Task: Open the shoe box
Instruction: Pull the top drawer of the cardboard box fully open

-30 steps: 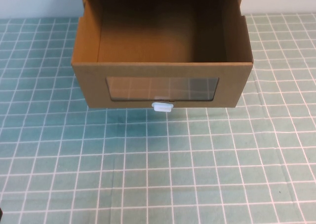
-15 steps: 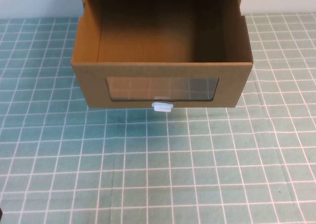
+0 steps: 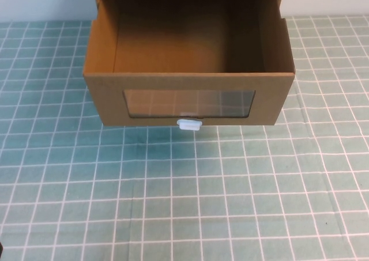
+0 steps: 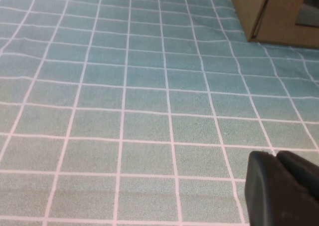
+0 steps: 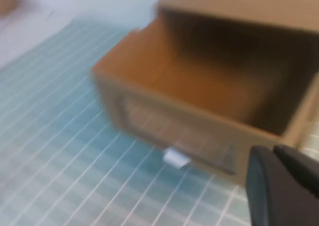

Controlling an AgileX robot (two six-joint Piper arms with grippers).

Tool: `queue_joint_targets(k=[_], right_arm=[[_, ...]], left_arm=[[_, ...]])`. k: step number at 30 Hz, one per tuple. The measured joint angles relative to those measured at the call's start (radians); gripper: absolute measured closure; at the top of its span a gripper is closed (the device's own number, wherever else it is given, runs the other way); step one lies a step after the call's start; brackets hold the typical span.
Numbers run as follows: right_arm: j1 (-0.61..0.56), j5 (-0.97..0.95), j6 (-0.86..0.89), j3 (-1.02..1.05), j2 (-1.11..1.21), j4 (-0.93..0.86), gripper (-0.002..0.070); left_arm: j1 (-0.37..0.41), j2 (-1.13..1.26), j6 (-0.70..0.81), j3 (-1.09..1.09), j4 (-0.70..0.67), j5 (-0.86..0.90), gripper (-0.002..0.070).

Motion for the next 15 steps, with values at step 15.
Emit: queue_joint_targets(k=[15], right_arm=[[-0.632,-0.185,-0.017,0.469,-0.457,-0.101,0.0689]], left_arm=[[0.0,0.0,0.0,0.0,0.0,0.0,0.068]])
